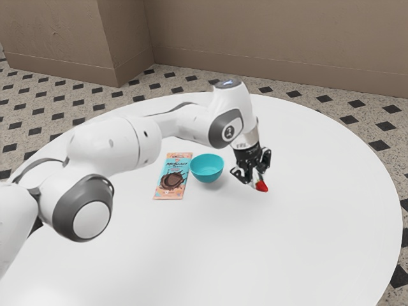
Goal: Take strawberry from the bowl
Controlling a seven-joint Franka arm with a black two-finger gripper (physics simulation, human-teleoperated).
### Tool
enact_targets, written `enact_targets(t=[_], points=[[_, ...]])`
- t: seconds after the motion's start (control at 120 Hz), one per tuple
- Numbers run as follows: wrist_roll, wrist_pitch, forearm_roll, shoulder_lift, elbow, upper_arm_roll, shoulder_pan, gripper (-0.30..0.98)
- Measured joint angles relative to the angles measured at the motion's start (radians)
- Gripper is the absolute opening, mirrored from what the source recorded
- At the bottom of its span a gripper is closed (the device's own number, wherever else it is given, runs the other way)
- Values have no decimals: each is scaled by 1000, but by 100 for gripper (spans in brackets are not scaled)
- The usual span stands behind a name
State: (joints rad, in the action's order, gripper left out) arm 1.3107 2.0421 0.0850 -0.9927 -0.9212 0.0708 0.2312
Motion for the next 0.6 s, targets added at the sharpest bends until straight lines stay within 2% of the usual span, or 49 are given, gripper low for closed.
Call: enact_targets(t=[0.133,0.225,0.275,0.333,0.483,0.6], points=[[-2,6,1,1,-2,-4,7,31],[-3,-4,-9,32,-7,-2,8,44],[-5,-40,-17,101,-21,5,-9,49],[-37,-106,-24,233,-82,24,-85,54],[-257,-308,-37,538,-186,29,-244,61],[-416,-432,-40,612,-234,23,-278,64]])
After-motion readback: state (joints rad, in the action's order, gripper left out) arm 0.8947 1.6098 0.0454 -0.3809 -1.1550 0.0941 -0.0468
